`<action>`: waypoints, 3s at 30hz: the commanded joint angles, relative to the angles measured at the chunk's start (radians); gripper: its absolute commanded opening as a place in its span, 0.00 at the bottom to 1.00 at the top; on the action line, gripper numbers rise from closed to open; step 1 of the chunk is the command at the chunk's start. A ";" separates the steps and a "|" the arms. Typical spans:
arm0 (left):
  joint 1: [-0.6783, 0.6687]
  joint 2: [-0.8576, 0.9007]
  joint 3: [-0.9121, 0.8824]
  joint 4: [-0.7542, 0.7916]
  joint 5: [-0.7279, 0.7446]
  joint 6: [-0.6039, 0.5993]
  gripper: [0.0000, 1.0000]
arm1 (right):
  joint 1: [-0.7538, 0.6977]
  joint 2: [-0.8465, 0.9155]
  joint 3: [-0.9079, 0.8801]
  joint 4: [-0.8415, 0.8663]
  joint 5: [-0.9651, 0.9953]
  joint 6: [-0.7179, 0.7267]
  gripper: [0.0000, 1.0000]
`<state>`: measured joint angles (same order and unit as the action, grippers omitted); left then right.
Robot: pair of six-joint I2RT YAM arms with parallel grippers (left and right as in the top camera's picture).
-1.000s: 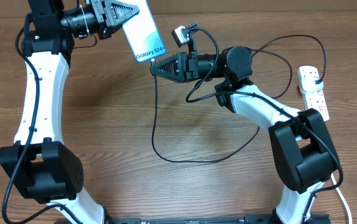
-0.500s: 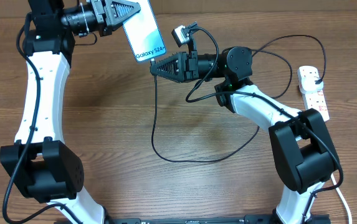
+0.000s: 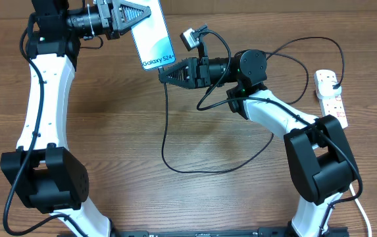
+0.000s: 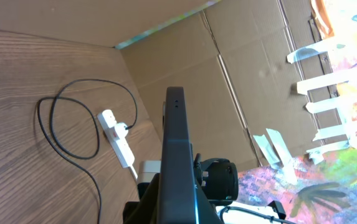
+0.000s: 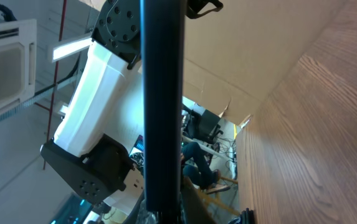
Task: Plug charger to phone and switch on socket
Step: 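Push the plug into the phone's bottom port with the right gripper, then open the right gripper and withdraw it toward the power strip, then lower the plugged phone onto the table with the left gripper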
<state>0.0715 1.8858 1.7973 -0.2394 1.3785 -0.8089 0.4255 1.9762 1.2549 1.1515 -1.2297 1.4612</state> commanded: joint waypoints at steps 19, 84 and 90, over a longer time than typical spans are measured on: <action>-0.024 -0.009 0.005 -0.006 0.145 -0.025 0.04 | -0.025 0.000 0.009 -0.008 0.061 -0.042 0.77; -0.174 0.116 0.004 -0.445 -0.256 0.421 0.04 | -0.310 -0.418 0.011 -1.976 0.941 -0.940 1.00; -0.227 0.270 0.005 -0.444 -0.256 0.428 0.04 | -0.310 -0.428 0.011 -1.994 0.941 -0.947 1.00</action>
<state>-0.1318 2.0907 1.7920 -0.6857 1.1126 -0.4076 0.1184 1.5761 1.2549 -0.8375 -0.3058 0.5358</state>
